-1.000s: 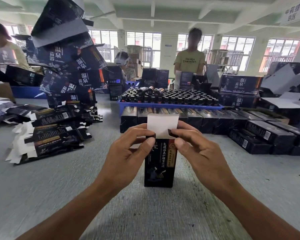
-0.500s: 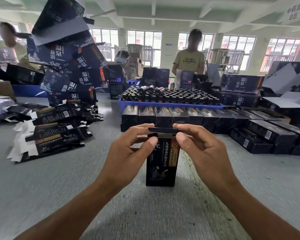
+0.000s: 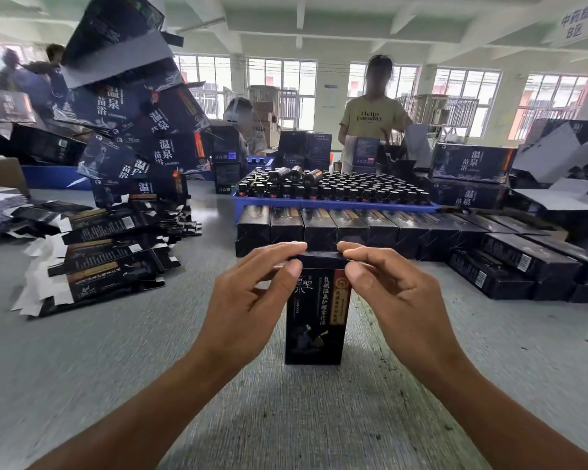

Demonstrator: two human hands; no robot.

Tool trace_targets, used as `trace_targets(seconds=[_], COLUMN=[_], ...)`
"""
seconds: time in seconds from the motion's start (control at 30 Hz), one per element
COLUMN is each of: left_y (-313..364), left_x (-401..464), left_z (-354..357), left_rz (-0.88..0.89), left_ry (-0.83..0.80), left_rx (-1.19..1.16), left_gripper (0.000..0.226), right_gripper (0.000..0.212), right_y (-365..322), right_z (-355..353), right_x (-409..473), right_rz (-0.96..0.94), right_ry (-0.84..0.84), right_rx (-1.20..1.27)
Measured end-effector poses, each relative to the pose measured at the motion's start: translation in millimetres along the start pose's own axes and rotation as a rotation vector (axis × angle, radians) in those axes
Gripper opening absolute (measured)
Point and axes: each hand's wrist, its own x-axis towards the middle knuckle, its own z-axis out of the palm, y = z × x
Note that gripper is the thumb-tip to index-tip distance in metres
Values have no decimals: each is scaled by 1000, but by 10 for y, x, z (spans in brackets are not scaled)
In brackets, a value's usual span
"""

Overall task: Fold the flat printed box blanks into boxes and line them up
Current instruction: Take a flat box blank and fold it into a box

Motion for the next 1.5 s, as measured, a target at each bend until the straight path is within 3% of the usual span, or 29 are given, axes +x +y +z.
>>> trace_targets(seconds=[0.27, 0.4, 0.53, 0.67, 0.83, 0.93, 1.07, 1.13, 1.23, 1.37, 1.5], left_y=[-39, -98, -200, -250, -345, -337, -376, -429, -527, -620, -605], left_x=[23, 20, -36, -1, 69, 61, 13, -16, -51, -77, -64], left_z=[-21, -44, -38, -55, -103, -29, -9, -40, -51, -53, -43], left_rz=[249, 269, 89, -20, -333, -375, -357, -303, -190, -136, -98], left_ry=[33, 12, -154, -40, 149, 111, -27, -189, -335, -346, -383], left_rx=[221, 269, 312, 272, -6, -57, 47, 330, 633, 667, 693], left_gripper=[24, 30, 51, 51, 43, 41, 55, 68, 64, 54, 44], right_gripper=[23, 23, 43, 74, 73, 72, 65, 57, 46, 44, 47], right_y=[37, 75, 182, 295, 355, 383, 409, 408, 435, 536, 713], right_z=[-8, -6, -32, 4, 107, 189, 43, -124, -526, -1232, -1703], right_x=[7, 1, -7, -21, -103, -174, -36, 89, 342, 656, 755], right_rz=[-156, -165, -61, 54, 24, 2, 29, 79, 227, 446, 552], right_ry=[37, 39, -44, -149, -311, -314, -233, -116, 107, 340, 332], right_rx=[-318, -363, -462, -557, -710, -804, -851, -878, -938, -1063, -1296])
